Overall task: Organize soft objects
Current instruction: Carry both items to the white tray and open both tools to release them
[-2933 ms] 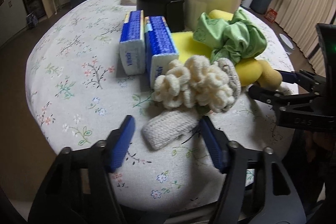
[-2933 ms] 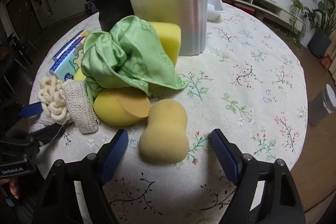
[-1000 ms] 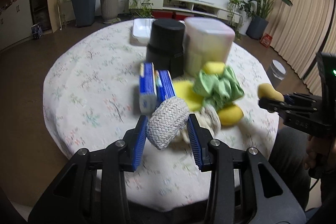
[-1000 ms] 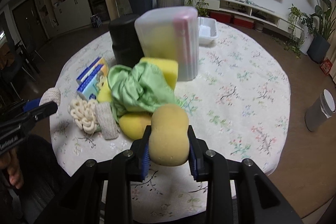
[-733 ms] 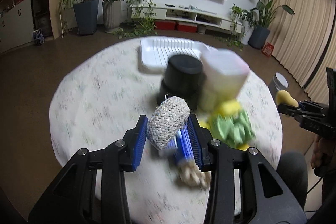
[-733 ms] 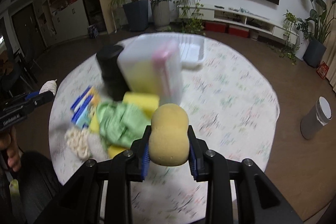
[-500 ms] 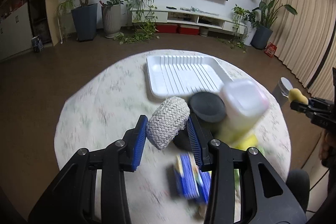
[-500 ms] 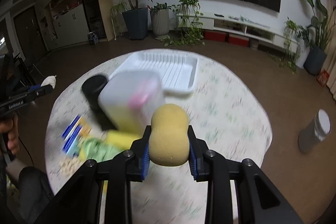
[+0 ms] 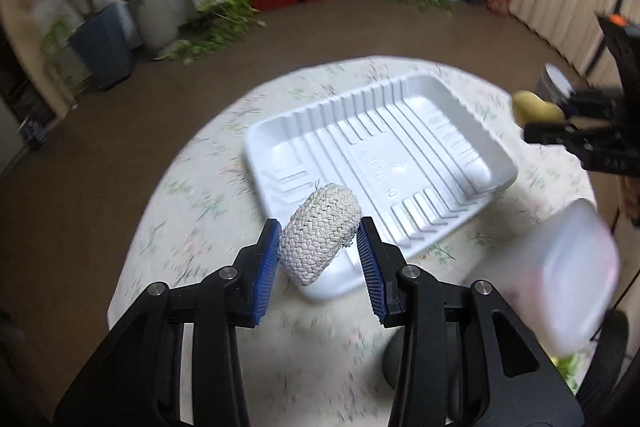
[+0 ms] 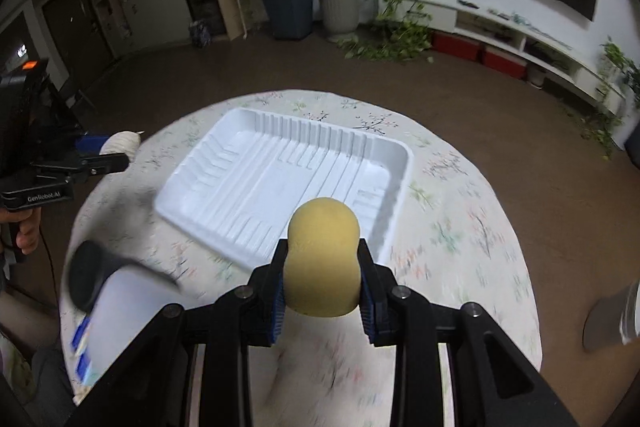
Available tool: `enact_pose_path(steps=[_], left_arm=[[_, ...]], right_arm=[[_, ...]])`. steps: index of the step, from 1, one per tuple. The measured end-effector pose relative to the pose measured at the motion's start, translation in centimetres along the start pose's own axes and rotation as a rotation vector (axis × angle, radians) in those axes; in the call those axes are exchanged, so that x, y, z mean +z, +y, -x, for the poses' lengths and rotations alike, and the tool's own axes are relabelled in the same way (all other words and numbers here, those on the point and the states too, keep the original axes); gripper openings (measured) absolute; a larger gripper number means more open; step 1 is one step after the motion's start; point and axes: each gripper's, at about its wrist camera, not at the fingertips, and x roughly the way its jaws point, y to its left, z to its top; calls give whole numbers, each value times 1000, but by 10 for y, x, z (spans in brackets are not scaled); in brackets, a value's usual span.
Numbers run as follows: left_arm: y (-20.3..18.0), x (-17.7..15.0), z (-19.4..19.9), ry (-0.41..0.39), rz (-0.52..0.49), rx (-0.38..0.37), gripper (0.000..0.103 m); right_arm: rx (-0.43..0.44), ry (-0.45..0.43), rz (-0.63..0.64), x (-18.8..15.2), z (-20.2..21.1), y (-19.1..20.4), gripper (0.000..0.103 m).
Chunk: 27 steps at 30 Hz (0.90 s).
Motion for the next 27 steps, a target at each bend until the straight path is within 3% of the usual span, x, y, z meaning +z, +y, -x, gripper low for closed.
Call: enact_pose_path(steps=[8, 27], left_arm=[[-12, 10, -63, 67, -68, -31, 36], [-7, 0, -97, 135, -56, -15, 42]], right_arm=[[5, 85, 63, 9, -67, 5, 32], [-9, 132, 78, 4, -104, 4, 37]])
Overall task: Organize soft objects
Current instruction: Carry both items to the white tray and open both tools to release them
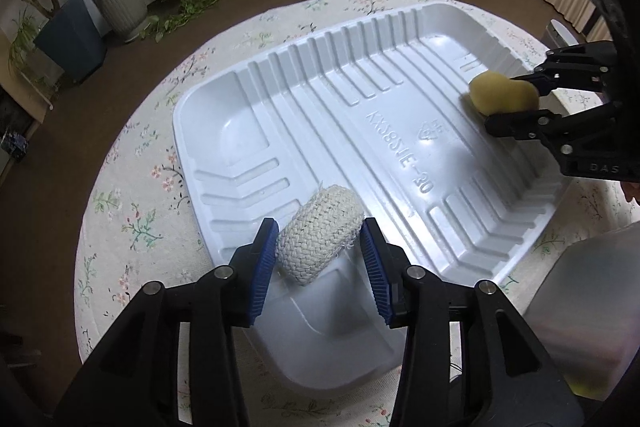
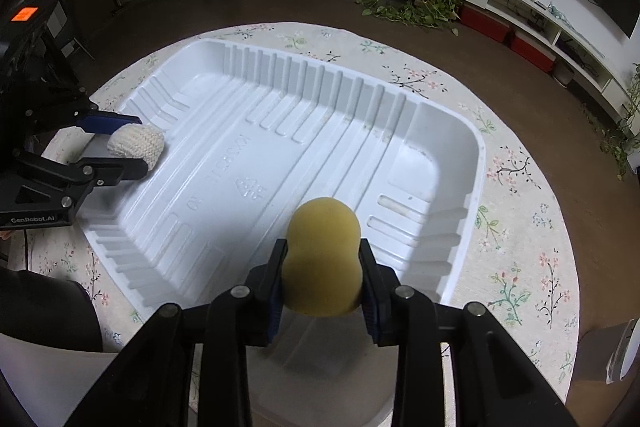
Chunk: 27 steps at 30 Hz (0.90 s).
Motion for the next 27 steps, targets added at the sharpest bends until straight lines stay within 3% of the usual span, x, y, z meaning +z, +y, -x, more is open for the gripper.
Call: enact_pose_path(steps=[11, 14, 16, 27], left_arm=[[2, 2, -4, 3, 14, -3, 46], [3, 4, -2, -8, 18, -1, 47], [3, 4, -1, -21, 17, 17, 50], [14, 8, 16, -82, 59, 22, 62]], right_arm=[[-20, -22, -33, -4, 3, -8, 50], [-21, -53, -29, -4, 10, -9, 57], [-35, -65, -19, -4, 14, -9, 67], [-41, -104, -31, -2, 30, -15, 69]])
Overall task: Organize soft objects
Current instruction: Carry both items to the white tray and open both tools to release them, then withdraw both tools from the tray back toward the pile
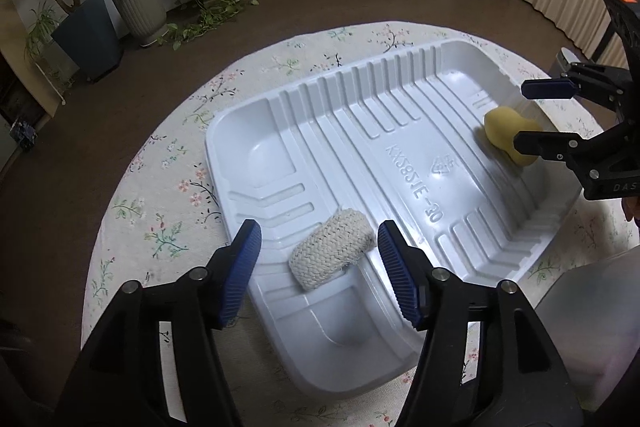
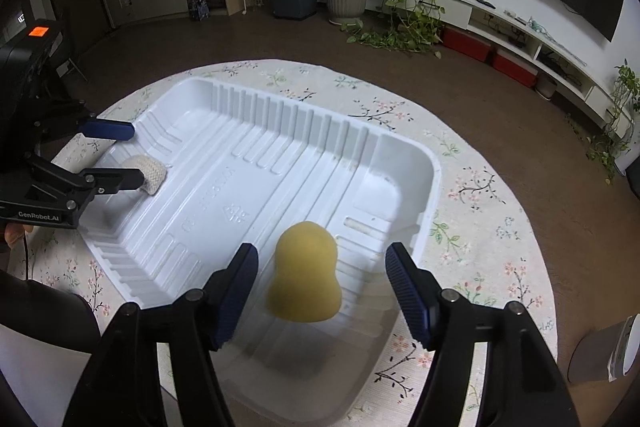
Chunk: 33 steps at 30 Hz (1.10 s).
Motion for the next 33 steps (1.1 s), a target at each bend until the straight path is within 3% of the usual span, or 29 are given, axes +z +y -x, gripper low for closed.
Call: enact_pose_path(steps=[9, 14, 16, 24, 33], left_arm=[[18, -3, 17, -58, 81, 9, 68], [37, -19, 46, -128, 171, -6, 92], [43, -30, 60, -156, 198, -14, 97], [41, -75, 97, -221, 207, 18, 103], [23, -118, 142, -377, 204, 38, 103]], right_arm=[[-13, -22, -27, -5, 17, -9, 69], [-16, -50, -78, -15, 38, -22, 72], [-15, -75, -117, -21, 51, -30, 80], [-41, -131, -163, -49, 90, -34, 103], [-80, -159, -175, -72, 123, -16, 103]])
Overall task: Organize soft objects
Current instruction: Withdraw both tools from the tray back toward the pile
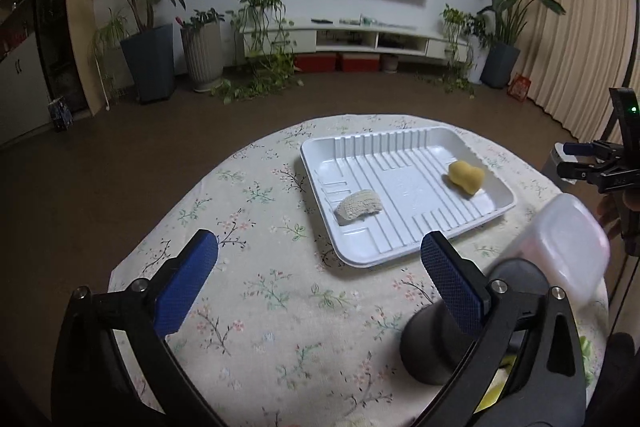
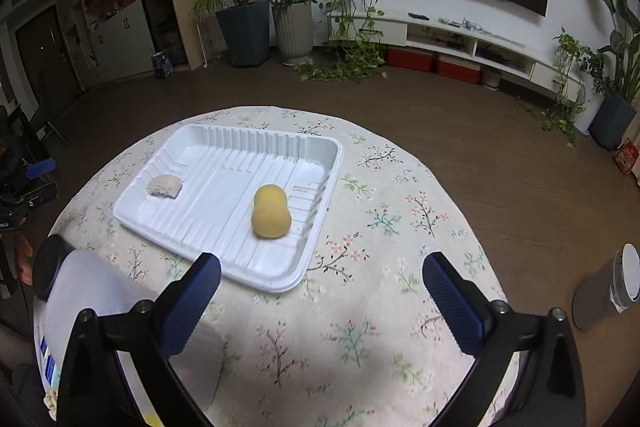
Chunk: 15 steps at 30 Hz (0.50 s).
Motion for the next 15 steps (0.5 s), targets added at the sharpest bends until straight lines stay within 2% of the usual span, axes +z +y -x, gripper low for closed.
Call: enact_pose_path(steps=[4, 8, 15], left_arm=[[-7, -11, 30, -59, 6, -9, 103], [-17, -31, 62, -82, 17, -18, 103], [-45, -92, 109, -86, 51, -40, 103]], right_arm=[[11, -37, -10, -13, 22, 8, 103], [39, -72, -30, -37, 47, 18, 103], [103, -91, -57, -98, 82, 52, 103]])
